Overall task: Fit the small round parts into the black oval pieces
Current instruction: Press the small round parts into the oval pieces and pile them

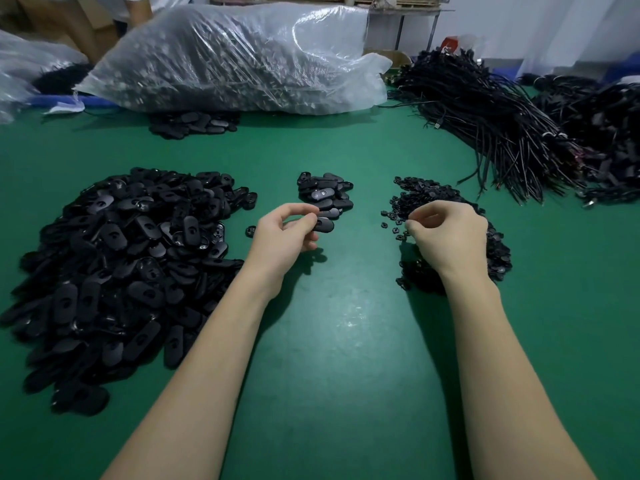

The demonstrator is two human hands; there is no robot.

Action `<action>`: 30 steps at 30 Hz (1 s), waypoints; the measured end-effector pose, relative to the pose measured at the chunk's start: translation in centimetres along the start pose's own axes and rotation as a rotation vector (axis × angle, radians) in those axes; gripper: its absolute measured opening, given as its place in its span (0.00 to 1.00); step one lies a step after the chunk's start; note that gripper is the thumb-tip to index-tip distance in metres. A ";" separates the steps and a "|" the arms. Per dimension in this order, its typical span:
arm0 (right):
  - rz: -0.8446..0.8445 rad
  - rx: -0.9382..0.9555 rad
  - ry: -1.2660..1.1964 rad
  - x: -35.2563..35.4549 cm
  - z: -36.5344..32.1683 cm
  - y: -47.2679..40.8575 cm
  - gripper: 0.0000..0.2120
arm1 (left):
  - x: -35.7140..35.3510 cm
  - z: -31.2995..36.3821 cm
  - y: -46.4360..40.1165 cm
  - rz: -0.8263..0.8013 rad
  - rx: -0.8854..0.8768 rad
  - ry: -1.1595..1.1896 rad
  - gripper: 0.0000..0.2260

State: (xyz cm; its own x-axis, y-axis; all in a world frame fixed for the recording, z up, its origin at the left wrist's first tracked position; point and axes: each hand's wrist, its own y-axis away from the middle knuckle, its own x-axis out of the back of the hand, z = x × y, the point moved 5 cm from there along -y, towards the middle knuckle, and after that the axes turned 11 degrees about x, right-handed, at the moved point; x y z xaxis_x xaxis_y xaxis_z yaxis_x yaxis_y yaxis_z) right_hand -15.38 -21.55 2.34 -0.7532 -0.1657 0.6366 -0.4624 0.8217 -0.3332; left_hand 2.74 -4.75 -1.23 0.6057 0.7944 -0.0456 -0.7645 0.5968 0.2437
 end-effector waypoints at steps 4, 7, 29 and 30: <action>0.010 -0.038 -0.284 -0.3 -0.3 0.0 0.05 | -0.1 -0.3 -0.4 -0.022 0.061 0.089 0.06; -0.095 -0.119 -0.617 -1.3 -1.3 0.5 0.06 | -0.3 -0.3 -0.5 -0.041 0.089 0.160 0.06; -0.312 -0.127 -0.666 -4.3 -4.7 1.9 0.02 | -1.2 0.8 1.3 -0.217 0.051 0.235 0.04; -0.301 -0.126 -0.658 -4.3 -4.7 1.8 0.01 | -1.2 0.8 1.3 -0.220 0.052 0.235 0.04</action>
State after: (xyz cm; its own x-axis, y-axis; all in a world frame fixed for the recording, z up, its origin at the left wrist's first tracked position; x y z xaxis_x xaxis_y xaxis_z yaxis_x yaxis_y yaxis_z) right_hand -10.82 -16.80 2.23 -0.7457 -0.6544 0.1256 -0.6658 0.7392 -0.1018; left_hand 1.21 -5.05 -0.07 0.6827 0.6553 -0.3234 -0.6053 0.7550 0.2521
